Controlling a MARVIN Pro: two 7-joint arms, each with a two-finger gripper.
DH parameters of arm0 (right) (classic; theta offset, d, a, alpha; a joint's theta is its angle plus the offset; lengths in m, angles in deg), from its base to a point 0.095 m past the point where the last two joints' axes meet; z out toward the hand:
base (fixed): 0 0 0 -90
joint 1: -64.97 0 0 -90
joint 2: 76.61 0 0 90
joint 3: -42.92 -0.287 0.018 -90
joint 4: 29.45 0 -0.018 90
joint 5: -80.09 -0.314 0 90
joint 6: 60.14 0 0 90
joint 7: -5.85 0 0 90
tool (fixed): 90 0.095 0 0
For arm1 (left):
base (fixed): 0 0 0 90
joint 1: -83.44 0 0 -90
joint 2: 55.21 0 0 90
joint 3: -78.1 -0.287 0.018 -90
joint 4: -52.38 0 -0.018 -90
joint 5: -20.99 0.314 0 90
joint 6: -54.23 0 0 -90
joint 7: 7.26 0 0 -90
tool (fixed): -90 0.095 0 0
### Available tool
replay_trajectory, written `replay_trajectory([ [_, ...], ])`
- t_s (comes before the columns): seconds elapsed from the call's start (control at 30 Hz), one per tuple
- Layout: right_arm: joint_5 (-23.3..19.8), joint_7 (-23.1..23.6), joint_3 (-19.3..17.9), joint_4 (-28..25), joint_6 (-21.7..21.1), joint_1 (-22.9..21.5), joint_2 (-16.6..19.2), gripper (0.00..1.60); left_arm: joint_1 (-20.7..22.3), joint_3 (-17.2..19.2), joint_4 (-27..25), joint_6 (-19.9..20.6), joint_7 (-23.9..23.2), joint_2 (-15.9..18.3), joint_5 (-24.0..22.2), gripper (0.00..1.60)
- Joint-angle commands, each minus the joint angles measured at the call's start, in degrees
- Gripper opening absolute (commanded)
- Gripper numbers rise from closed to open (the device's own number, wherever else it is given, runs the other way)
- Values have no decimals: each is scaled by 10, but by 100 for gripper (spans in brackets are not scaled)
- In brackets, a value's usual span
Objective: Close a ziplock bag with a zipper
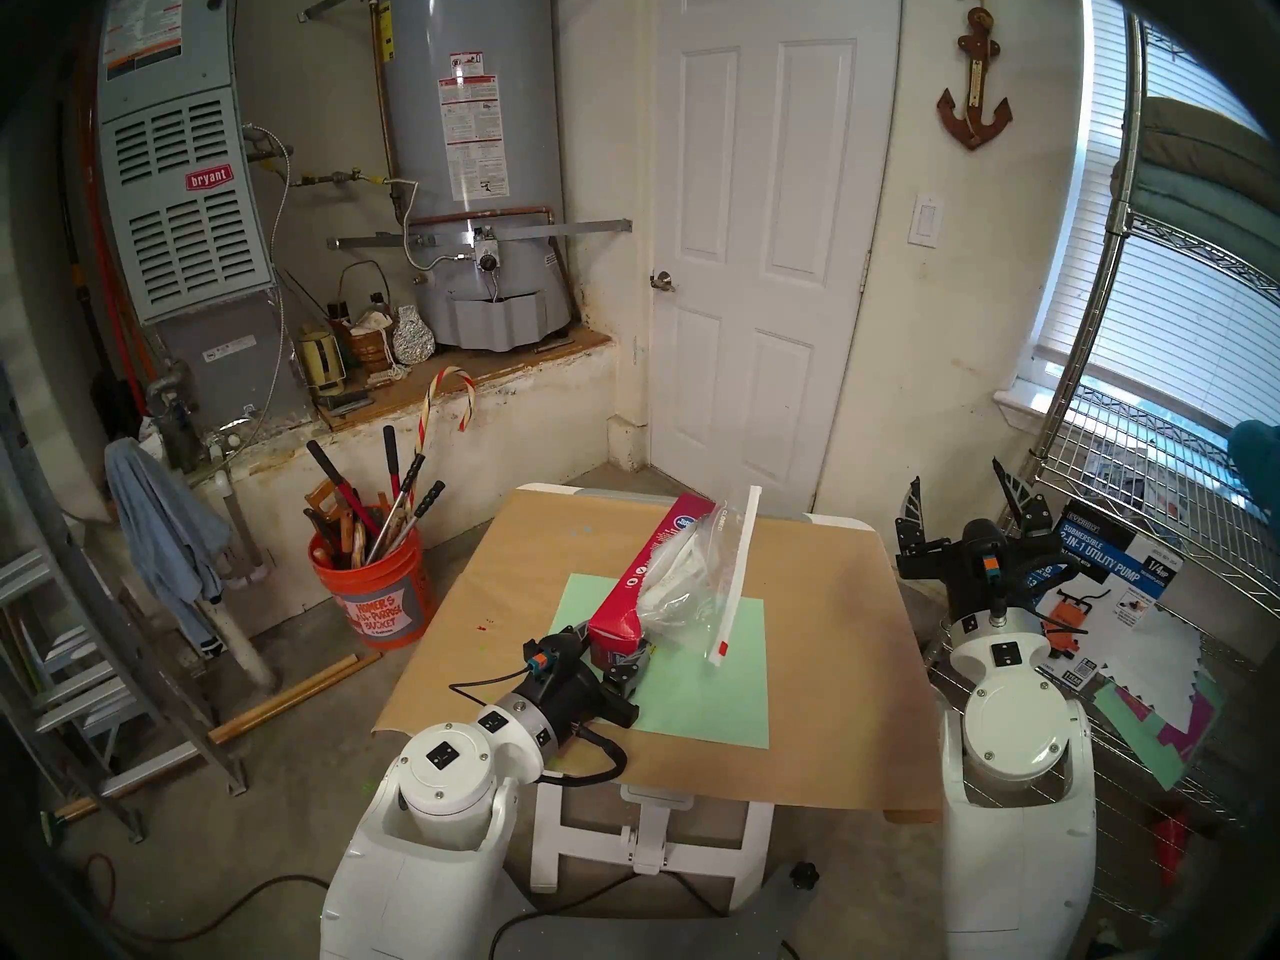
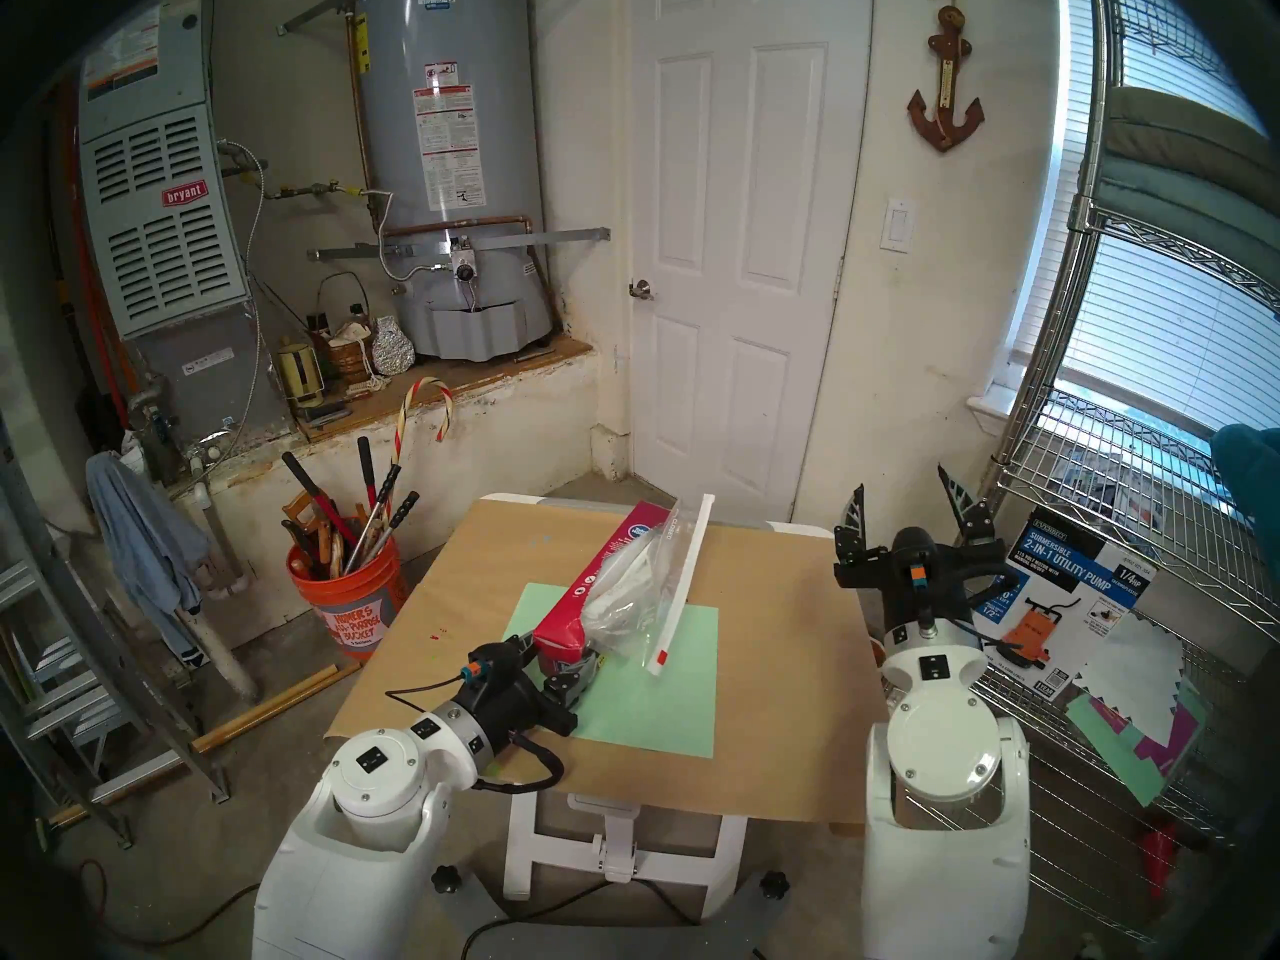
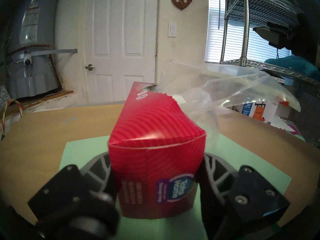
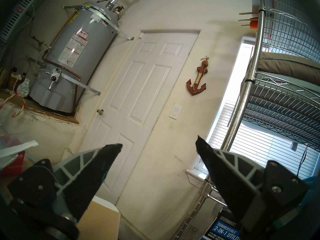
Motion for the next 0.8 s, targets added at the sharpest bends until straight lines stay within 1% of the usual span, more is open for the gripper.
replay_trajectory([
  [0.0,1,-1,1,-12,2,-4,1,160,42,49,-36,-21,-36,37,-32,0],
  [0.03,0,-1,1,-12,2,-4,1,160,49,61,-39,-18,-38,36,-42,0],
  [0.1,0,-1,1,-11,2,-5,1,160,61,76,-42,-19,-61,57,-47,0],
  [0.13,0,-1,1,-11,2,-5,1,160,66,85,-42,-16,-68,59,-55,0],
  [0.2,0,-1,1,-11,2,-5,1,160,76,102,-38,-16,-95,82,-63,0],
  [0.23,0,-1,1,-11,2,-5,1,160,82,116,-35,-8,-102,83,-77,0],
  [0.3,0,-1,1,-11,2,-5,1,160,93,135,-24,-1,-126,103,-80,0],
  [0.37,0,-1,1,-10,3,-5,1,160,106,155,-15,4,-146,114,-102,0],
  [0.5,0,-1,1,-10,3,-5,1,160,134,188,14,22,-191,148,-125,0],
  [0.53,0,-1,1,-10,3,-5,1,160,130,198,12,25,-196,144,-132,0],
  [0.57,0,-1,1,-9,3,-5,1,160,146,201,26,29,-215,161,-136,0],
  [0.6,0,-1,1,-9,3,-5,1,160,145,207,26,33,-220,161,-139,0],
  [0.63,0,-1,1,-9,3,-5,1,160,155,212,36,41,-235,172,-151,0],
  [0.77,0,-2,1,-9,3,-5,1,160,175,227,61,59,-278,197,-169,0],
])
